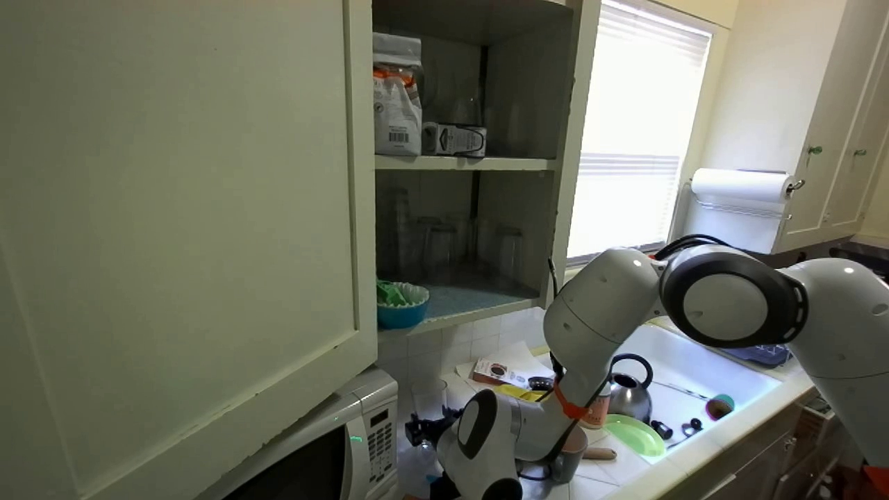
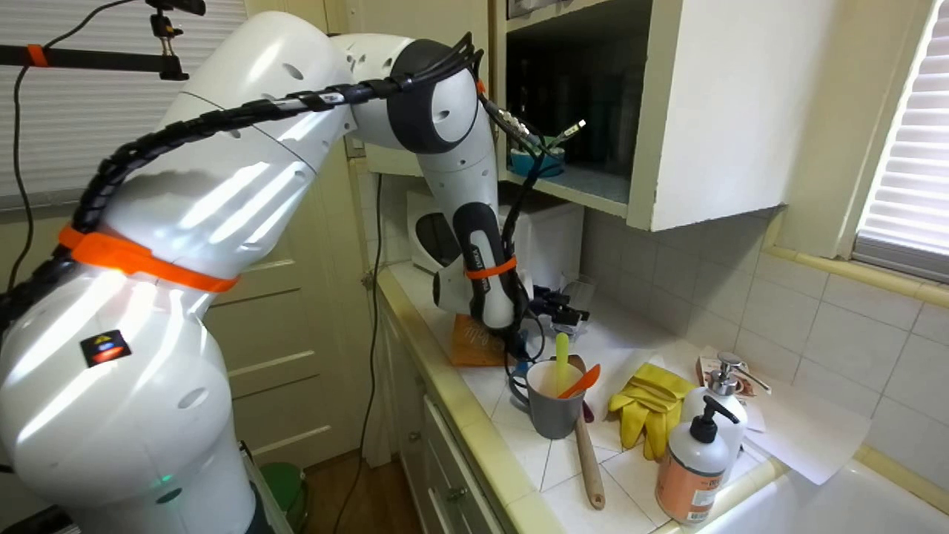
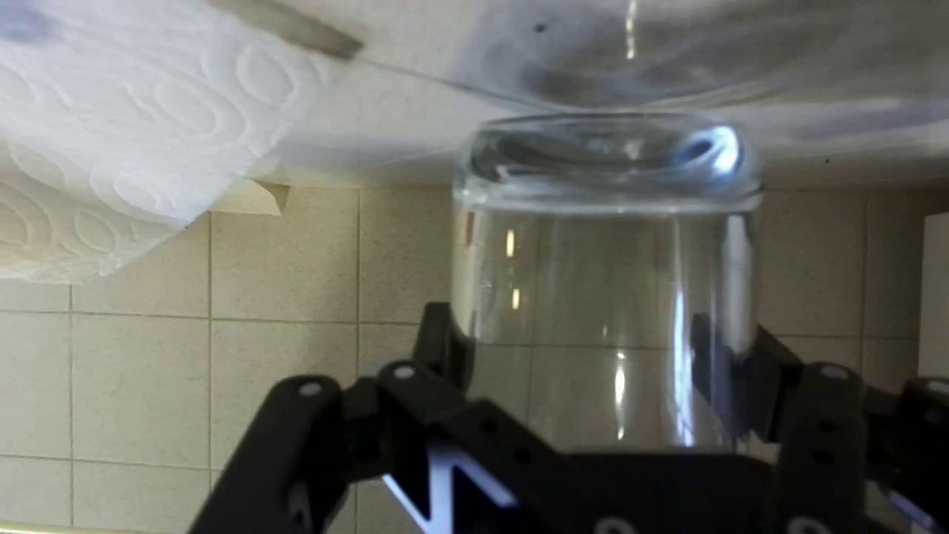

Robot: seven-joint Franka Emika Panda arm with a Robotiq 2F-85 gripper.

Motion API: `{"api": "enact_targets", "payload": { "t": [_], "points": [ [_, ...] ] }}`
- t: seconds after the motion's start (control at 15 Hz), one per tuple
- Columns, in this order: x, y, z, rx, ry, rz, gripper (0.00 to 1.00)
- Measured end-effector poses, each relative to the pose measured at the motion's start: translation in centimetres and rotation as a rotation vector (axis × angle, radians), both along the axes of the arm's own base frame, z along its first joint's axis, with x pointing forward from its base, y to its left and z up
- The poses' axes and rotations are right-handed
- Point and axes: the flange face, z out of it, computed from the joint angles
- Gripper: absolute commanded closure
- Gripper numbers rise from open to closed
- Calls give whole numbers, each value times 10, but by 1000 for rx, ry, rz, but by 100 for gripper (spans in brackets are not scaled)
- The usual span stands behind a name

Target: Remove one cup from the cabinet

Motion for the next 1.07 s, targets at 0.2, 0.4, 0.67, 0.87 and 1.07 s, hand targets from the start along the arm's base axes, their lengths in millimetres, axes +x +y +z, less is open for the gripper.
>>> {"api": "enact_targets", "payload": {
  "t": [0.2, 0.4, 0.67, 0.87, 1.07],
  "points": [
    [0, 0, 0, 0, 0, 1, 1],
    [0, 1, 0, -1, -2, 4, 3],
    [0, 2, 1, -1, -2, 6, 1],
    [0, 4, 1, -1, -2, 9, 0],
    [-3, 14, 7, 14, 33, 5, 0]
  ]
}}
